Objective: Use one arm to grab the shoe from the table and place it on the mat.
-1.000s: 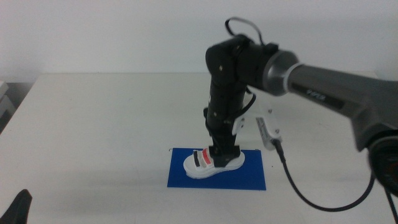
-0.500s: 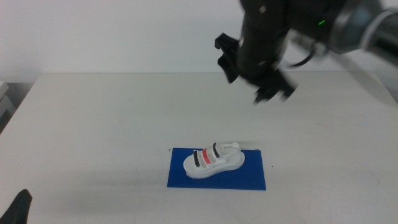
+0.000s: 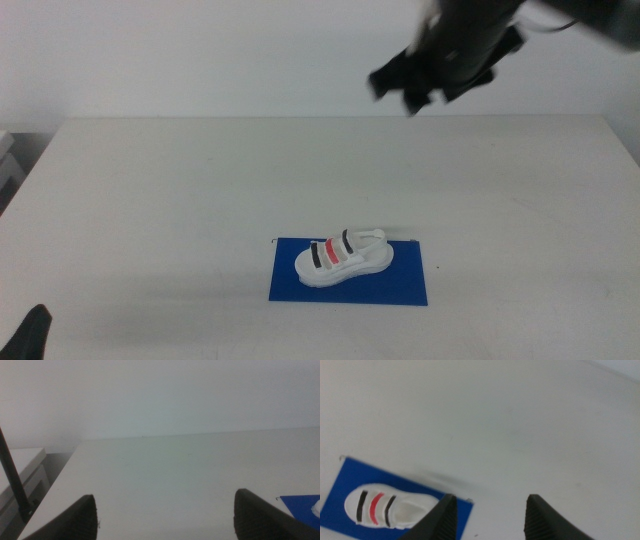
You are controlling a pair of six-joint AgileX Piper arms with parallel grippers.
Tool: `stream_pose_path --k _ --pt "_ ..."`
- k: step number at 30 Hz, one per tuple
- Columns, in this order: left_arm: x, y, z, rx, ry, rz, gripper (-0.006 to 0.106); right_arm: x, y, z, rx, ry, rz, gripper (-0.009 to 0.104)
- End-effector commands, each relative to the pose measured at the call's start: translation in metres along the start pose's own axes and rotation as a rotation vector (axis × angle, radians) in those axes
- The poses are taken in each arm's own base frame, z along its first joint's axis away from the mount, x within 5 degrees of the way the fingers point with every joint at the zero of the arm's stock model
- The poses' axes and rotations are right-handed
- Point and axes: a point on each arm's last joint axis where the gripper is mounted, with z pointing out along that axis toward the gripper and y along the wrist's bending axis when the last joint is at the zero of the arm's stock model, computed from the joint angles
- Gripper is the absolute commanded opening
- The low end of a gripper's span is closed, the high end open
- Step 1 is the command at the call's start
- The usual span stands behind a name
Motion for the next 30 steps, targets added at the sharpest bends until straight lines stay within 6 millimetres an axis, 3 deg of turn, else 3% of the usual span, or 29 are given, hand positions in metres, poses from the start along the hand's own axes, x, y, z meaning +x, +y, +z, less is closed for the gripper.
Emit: stream_pose_path --k 1,7,12,20,30 --pt "-0.006 0.0 -0.001 -0.001 -0.087 -0.014 0.094 -0.006 -0.026 -0.06 -0.002 -0.175 0.029 0.036" --pt "-0.006 0.0 -0.001 -0.001 -0.087 -0.014 0.094 0.014 -0.073 -0.112 0.023 -0.281 0.132 0.036" --pt "-0.006 0.0 -0.001 -0.001 -0.087 -0.014 0.094 0.06 -0.109 -0.135 -0.002 -0.435 0.244 0.036" --pt "-0.006 0.0 -0.001 -0.001 -0.087 -0.014 0.094 0.159 -0.133 -0.141 0.07 -0.658 0.32 0.036" --pt "-0.006 0.0 -0.001 -0.001 -0.087 -0.014 0.094 0.27 -0.113 -0.108 0.08 -0.812 0.245 0.036"
